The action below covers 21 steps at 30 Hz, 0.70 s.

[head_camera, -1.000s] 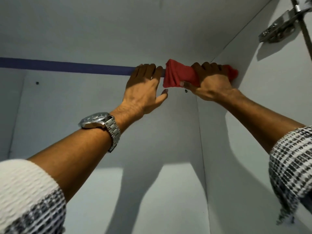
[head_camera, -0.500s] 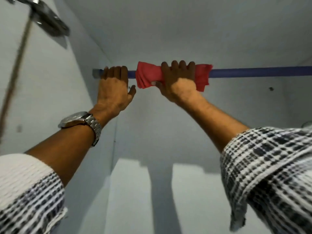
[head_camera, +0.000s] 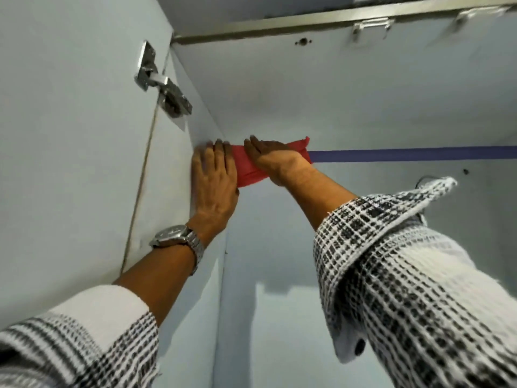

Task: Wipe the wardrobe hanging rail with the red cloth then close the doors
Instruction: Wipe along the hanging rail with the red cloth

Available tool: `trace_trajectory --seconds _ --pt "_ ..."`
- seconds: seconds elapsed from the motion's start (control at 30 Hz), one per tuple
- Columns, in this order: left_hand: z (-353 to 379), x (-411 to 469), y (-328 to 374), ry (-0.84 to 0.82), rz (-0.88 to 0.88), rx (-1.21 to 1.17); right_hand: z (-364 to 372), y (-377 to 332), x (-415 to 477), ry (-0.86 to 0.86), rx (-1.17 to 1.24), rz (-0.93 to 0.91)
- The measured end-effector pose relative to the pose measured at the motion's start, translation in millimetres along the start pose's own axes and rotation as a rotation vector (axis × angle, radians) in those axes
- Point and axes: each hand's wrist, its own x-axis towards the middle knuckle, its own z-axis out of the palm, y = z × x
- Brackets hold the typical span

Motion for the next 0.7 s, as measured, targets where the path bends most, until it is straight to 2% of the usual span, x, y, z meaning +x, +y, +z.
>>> trace_trajectory --seconds 0.2,0.3,0.37,0.47,0.57,0.63,0.7 --pt "-50 -40 72 -0.064 0.063 -0.295 -4 23 -87 -0.124 0.019 -0.001" --pt "-73 -115 127 -0.15 0.129 -0.492 27 36 -175 -0.257 0.071 0.019" --pt "-88 -190 166 -0.263 0.222 -0.614 70 37 -264 -0.385 0.09 0.031" --pt "-119 -330 217 -0.477 0.441 -0.733 140 19 -430 -0.651 0.222 0.136" --pt "-175 -501 258 -0.748 0.723 -0.812 192 -35 -633 -0.957 0.377 0.271" --pt "-218 -614 269 -0.999 0.864 -0.855 210 -90 -761 -1.164 0.48 0.4" --pt "-262 -725 270 -1.342 0.89 -0.931 203 -150 -869 -1.373 0.523 0.518"
